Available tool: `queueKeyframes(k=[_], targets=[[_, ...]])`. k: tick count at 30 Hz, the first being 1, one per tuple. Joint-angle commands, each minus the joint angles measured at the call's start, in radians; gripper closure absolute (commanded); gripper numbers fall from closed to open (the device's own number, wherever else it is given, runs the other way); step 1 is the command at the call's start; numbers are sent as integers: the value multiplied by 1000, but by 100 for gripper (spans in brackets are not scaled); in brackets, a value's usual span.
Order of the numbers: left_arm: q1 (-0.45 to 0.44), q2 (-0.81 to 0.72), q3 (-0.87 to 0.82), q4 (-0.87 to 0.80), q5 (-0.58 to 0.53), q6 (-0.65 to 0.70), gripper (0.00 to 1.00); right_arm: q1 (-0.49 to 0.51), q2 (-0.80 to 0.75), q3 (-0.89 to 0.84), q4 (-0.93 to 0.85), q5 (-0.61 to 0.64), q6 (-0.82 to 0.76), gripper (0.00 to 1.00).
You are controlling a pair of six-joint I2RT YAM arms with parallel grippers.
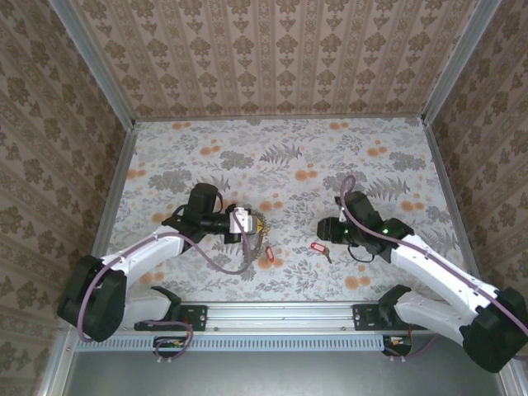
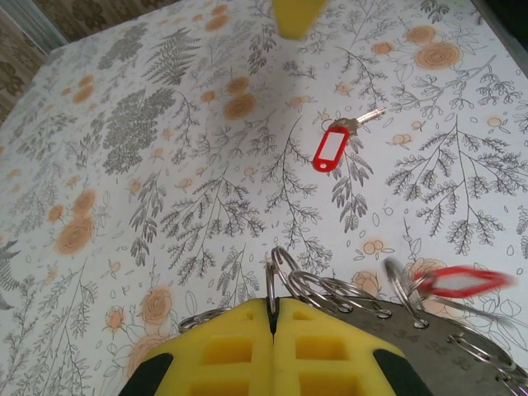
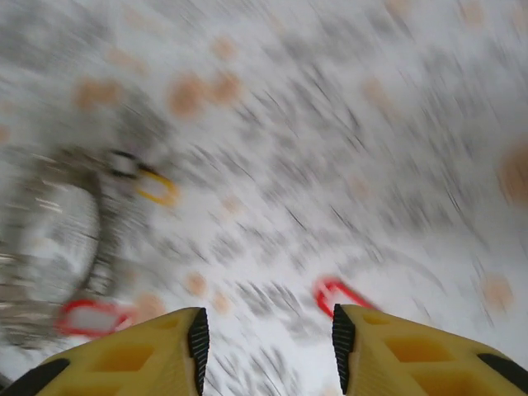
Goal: Put the keys on the keyring
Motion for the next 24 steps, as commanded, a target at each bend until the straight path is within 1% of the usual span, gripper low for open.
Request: queueKeyframes(k=[1,2,3,6,10,15,19,20,23,24], targets=[[-2,19,64,-53,2,27,100,-15,84,-25,-147,-46,110,63],[-1,26,69,-56,5,29,100,-15,115,-31,-124,-69,117,66],[-1,32,76,-65,10,33,100,-15,137,-35,-106,-79,120,66],[-1,44,90,-92,16,41,100,-15,184,-23,-78,-86,108,67],[-2,31,74,-60,12,32,100,-13,256,-11,-34,-119,91,66],[-4,35,69,-48,12,24,100,-14,317,1,3,-82,71,66],[-5,41,60,-27,22,7,100,-13,350,29,6,-76,46,67],[-6,43,62,-25,26,4,100,-15,354,35,36,-76,41,67],[-10,51,63,-23,30,-1,100,-17,359,49,50,-76,37,68],[-11,51,63,-24,29,-3,100,-18,389,53,48,-75,38,67]])
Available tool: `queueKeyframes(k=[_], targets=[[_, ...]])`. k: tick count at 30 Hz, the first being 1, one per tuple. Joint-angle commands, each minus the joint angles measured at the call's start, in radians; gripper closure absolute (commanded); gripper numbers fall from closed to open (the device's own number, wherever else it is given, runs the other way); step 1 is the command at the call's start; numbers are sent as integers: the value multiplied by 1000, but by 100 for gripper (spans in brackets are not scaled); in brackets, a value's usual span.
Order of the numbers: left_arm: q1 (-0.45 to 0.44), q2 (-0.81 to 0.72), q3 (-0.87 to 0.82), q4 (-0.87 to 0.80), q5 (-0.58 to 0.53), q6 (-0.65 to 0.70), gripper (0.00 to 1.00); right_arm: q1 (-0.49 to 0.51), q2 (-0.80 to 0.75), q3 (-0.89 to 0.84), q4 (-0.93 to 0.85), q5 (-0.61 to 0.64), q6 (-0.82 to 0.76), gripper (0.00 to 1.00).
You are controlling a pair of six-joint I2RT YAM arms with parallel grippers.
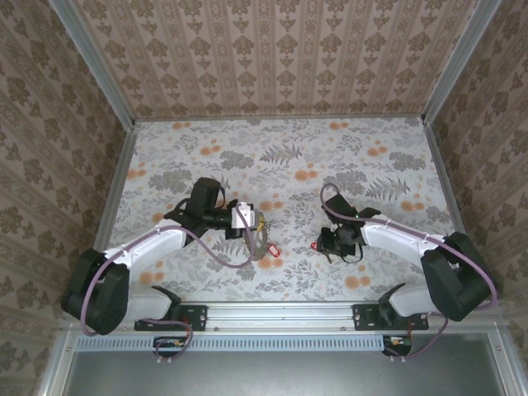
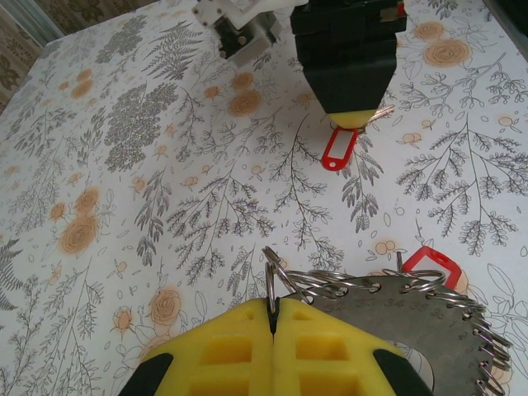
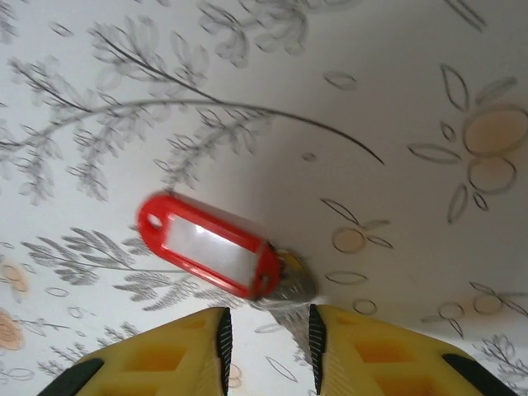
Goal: Put the keys on the keyring
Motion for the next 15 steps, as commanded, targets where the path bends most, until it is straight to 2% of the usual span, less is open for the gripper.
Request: queueKeyframes(k=[1,10,13,15], targets=[[-11,11,4,20,35,-16,100,-5,43,35,22,7,-12,67],[-11,3,10,2,24,-10,100,-4,55,39,-11,44,10,72],[-11,2,11,-2,23,-9,100,-4,56,40,-11,48,10,82],[-11,3,13,-3,20,-9,100,-3,50,42,-52,60,15,83]])
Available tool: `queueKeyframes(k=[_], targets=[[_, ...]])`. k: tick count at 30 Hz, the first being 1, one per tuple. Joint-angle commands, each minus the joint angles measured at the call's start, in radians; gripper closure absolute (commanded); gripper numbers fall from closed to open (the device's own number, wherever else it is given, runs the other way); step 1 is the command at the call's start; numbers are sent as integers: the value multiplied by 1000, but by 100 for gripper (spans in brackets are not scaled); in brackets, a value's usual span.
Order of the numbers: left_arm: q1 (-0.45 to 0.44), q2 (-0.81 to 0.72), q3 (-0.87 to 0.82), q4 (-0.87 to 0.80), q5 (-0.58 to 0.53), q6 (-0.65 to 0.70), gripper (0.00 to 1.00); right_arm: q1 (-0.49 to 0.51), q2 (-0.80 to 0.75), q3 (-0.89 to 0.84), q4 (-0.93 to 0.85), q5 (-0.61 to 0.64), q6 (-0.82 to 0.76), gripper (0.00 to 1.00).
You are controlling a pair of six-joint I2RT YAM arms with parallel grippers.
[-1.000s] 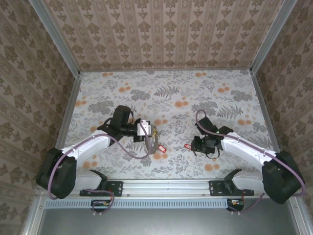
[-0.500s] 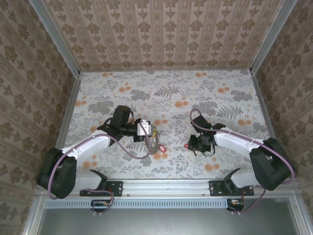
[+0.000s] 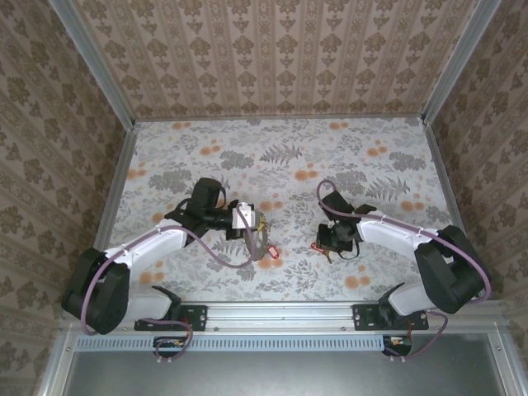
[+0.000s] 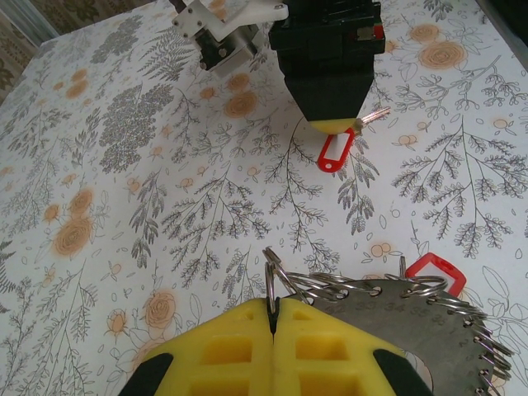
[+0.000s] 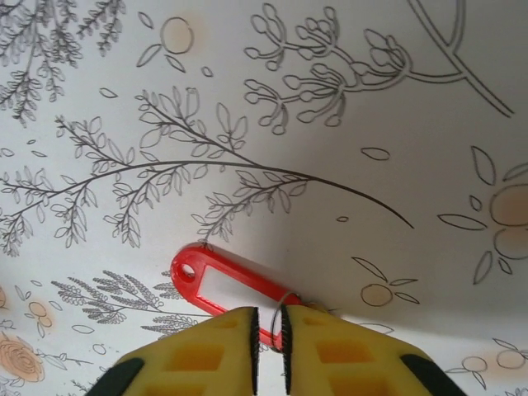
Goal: Put the keys on the keyring
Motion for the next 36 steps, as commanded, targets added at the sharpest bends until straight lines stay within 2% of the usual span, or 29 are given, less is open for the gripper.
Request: queueKeyframes(k=[1,5,8,16,21,23,28,32,36], targets=[[-5,1,11,-3,15,-5,100,-2,-1,20,-71,39,16,82],[-5,1,13,-6,14,-4,100,-2,-19,18,-98,62,28,75],[-5,2,17,-13,12,-2,100,1,-29,17,-111,77,35,74],[-5,2,20,-23,5,2,100,6,-11,18,-85,56,23,89],[-5,2,25,-15,10,-21,100,6,-29,10,-63,41,8,92],[-5,-7,33,-9,20,-44,100,6,-91,-1,-37,44,-12,92],[8,-61,22,67,44,-116,100,26,-277,-44,85,72,-203,100],[7,-114,-6,95,112,-30,100,104,-384,-68,209,39,-493,100],[4,-159,-34,104,84,17,100,194,-484,-137,353,28,-744,100]])
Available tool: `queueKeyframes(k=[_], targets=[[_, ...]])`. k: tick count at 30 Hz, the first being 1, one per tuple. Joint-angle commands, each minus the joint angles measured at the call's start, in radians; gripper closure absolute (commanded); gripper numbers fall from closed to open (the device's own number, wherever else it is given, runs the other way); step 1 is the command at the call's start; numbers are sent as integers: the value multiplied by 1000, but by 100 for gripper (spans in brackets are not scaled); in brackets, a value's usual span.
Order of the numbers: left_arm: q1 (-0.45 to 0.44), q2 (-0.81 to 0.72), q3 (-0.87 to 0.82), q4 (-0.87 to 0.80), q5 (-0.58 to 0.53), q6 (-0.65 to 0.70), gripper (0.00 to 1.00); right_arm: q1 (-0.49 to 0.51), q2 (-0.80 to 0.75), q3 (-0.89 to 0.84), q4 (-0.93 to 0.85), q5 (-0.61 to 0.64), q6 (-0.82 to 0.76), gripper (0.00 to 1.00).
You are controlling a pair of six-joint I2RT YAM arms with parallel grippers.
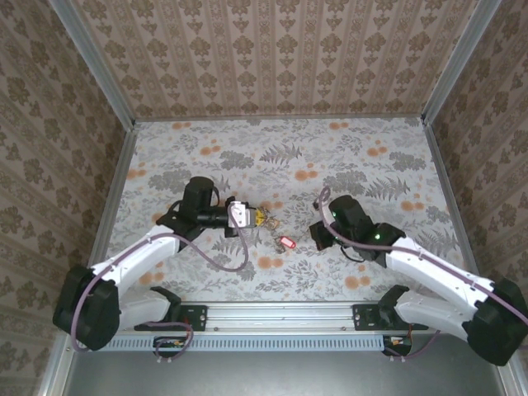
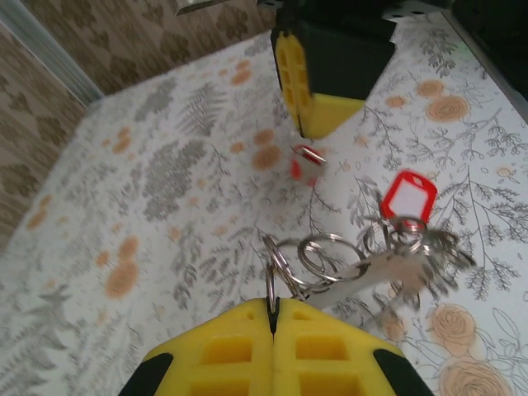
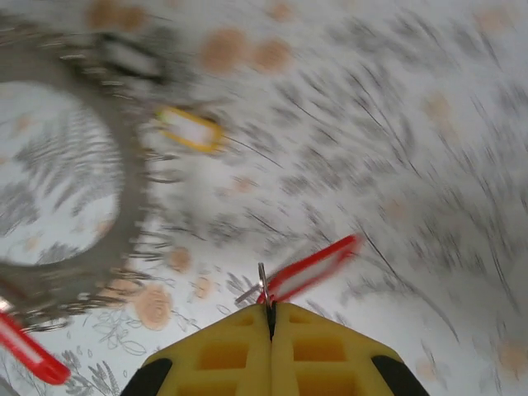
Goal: Put the keys on the keyring
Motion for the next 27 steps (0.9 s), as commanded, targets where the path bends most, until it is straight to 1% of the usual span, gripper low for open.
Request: queueKeyframes(k=[1,5,8,10,13,18,20,24,27], targets=[[-2,-44,-23,39,24,60,100,46,-67,-66,164,-27,-304,100],[-5,-67,-31,16,-10,91,100,82,-112,-99,261,-66,-470,100],[-9,-76,-36,14,-13,101,100,101,-92,-72,250,-55,-559,100],[-12,-79,-36,3,3,117,100,102,-71,-44,229,-30,-604,100],[-17,-82,-26,-37,42,154,100,93,-53,-33,254,-14,-662,100],[-35,-73,-11,-95,75,195,100,97,34,31,230,-75,-697,100],[-41,-70,-8,-94,82,195,100,103,63,39,261,-91,-697,100],[-46,-63,-8,-72,69,171,100,117,111,65,289,-121,-695,100],[-49,-59,-16,-33,22,126,100,148,125,72,289,-132,-693,100]])
